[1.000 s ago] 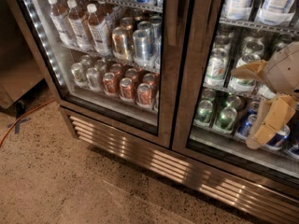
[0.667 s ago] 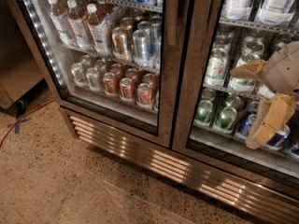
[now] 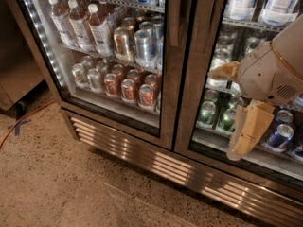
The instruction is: Open right fridge door
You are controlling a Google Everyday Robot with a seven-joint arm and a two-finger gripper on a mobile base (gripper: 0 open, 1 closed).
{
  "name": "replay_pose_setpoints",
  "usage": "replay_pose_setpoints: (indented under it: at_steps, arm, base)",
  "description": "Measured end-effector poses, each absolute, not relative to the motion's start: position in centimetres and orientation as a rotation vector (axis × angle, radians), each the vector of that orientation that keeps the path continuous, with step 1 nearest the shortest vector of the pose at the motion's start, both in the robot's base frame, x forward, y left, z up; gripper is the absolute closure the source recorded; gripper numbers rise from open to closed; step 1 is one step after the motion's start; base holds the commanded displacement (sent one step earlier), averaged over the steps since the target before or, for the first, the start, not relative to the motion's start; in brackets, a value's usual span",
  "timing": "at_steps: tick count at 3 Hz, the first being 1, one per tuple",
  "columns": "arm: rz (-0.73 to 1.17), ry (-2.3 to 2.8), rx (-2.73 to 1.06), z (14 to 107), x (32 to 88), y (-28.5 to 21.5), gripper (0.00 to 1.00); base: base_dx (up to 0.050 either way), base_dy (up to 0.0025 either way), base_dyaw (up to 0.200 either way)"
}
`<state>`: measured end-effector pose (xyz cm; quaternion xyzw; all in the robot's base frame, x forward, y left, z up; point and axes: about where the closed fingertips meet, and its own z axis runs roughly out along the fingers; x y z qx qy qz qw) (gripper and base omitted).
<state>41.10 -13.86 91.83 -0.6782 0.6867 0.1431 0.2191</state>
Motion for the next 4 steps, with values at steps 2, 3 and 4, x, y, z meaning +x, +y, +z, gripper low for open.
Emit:
replay_pose_setpoints:
  at_steps: [2,3,4]
  arm:
    - [0.523,1.807,-1.857,91.4,41.2,-13.9,0.00]
    - [0.762,1.596,-1.796,90.8,41.3,-14.7,0.00]
    - [0.814,1.550,-1.765,91.0,41.6,-13.9,0.00]
  base:
    - [0.000,0.00000,0.000]
    - [0.000,0.00000,0.000]
    - [0.000,0.00000,0.000]
